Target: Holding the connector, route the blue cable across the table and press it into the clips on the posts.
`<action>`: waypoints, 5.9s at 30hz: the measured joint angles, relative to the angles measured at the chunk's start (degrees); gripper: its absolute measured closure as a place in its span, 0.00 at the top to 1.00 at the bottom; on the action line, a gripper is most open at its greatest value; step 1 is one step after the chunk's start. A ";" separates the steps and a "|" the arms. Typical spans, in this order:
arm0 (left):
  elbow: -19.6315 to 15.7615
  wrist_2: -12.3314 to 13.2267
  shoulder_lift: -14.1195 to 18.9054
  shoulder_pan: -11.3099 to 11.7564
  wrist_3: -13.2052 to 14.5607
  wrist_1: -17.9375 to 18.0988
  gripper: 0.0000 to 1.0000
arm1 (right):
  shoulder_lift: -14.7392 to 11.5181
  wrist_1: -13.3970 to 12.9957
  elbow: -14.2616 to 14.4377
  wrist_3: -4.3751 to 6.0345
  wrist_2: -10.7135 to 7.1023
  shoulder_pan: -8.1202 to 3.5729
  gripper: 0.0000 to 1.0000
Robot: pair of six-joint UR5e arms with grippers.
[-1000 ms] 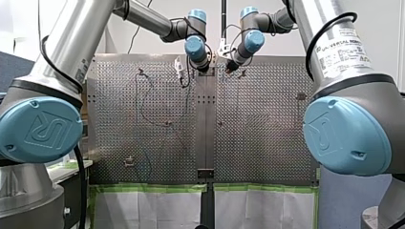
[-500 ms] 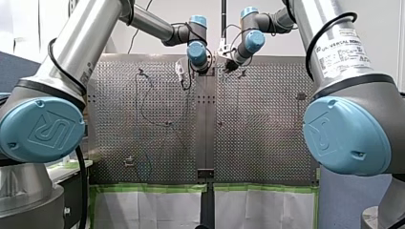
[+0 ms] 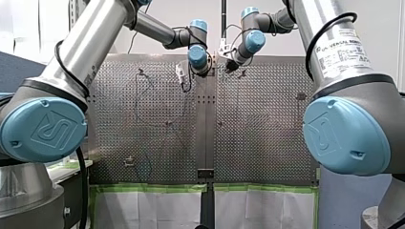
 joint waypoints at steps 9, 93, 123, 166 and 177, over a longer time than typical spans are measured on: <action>0.16 -1.17 -0.07 -0.50 0.61 -0.02 0.79 | 0.00 0.02 0.00 0.00 0.00 -0.04 0.00; -24.23 -5.70 -0.97 -5.02 -1.79 15.87 0.00 | 0.35 0.33 17.08 -5.43 -0.06 0.70 0.00; -25.26 1.75 -7.08 -3.59 -4.82 23.52 0.00 | 0.42 -0.05 24.32 -8.19 -0.21 -3.56 0.00; -18.47 8.66 -14.96 0.71 -7.67 25.89 0.00 | 6.80 -7.72 22.24 -6.45 -4.51 -8.55 0.00; -12.63 8.97 -18.93 2.84 -5.69 20.11 0.08 | 6.99 -10.45 21.76 -5.99 -5.21 -10.86 0.00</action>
